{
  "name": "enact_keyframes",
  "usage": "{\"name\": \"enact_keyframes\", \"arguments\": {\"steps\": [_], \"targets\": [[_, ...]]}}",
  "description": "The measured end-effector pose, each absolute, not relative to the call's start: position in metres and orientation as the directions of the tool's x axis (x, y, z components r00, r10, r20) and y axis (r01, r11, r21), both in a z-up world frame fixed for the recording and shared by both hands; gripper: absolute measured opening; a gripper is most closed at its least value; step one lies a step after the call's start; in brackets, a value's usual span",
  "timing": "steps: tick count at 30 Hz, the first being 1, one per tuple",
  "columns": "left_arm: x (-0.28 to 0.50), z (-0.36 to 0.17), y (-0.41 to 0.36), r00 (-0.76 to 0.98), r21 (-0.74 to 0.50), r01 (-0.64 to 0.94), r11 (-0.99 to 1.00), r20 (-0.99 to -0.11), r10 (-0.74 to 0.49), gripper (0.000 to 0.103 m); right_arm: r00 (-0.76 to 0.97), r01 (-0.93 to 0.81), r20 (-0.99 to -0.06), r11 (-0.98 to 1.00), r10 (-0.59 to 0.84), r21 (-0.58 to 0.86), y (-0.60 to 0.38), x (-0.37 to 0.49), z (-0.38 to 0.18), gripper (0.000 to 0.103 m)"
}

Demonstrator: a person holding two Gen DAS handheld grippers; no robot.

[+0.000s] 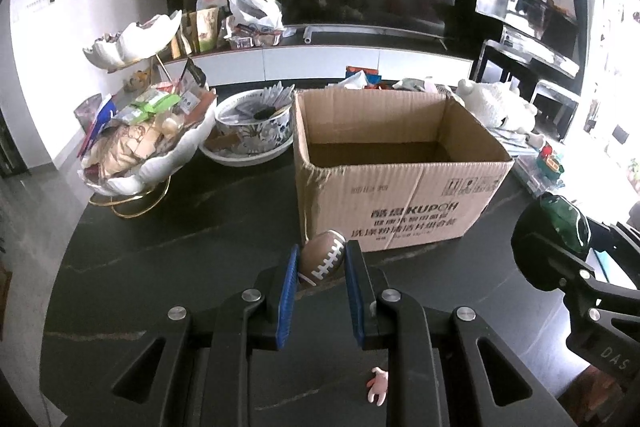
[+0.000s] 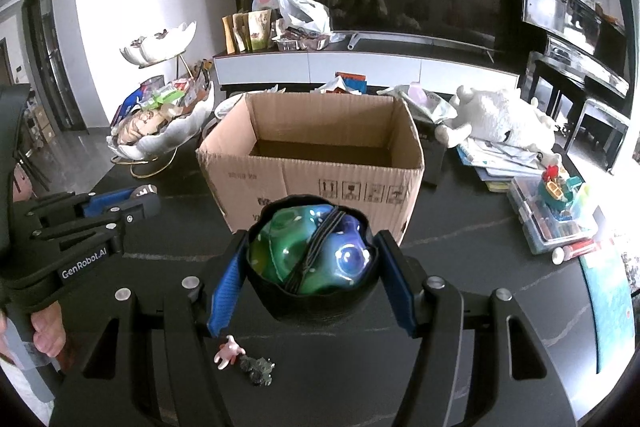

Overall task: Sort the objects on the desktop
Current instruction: 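Lift the football with the left tool while the right tool carries the ball toward the box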

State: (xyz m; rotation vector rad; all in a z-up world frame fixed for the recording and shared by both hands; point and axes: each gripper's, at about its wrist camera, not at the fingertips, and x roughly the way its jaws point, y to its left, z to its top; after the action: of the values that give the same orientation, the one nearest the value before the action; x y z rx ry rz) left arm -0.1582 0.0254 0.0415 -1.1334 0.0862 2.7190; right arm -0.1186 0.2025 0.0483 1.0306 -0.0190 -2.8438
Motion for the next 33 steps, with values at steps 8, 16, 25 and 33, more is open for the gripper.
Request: {"name": "enact_keyframes", "arguments": {"steps": [8, 16, 25, 33], "targets": [[-0.172, 0.048, 0.031, -0.694, -0.024, -0.212, -0.977, -0.7, 0.168, 0.021, -0.771, 0.109, -0.628, -0.993, -0.108, 0.037, 0.204, -0.133, 0.055, 0.06], [-0.19, 0.055, 0.034, -0.702, -0.03, -0.208, -0.978, -0.692, 0.17, 0.021, -0.773, 0.113, -0.624, -0.993, -0.116, 0.044, 0.208, -0.153, 0.059, 0.06], [-0.211, 0.054, 0.039, -0.698, -0.024, -0.207, -0.978, -0.697, 0.164, 0.021, -0.774, 0.111, -0.625, -0.993, -0.107, 0.032, 0.21, -0.17, 0.06, 0.06], [-0.224, 0.056, 0.042, -0.702, -0.014, -0.206, -0.978, -0.694, 0.158, 0.021, -0.776, 0.109, -0.622, -0.994, -0.102, 0.027, 0.213, -0.185, 0.063, 0.06]]}}
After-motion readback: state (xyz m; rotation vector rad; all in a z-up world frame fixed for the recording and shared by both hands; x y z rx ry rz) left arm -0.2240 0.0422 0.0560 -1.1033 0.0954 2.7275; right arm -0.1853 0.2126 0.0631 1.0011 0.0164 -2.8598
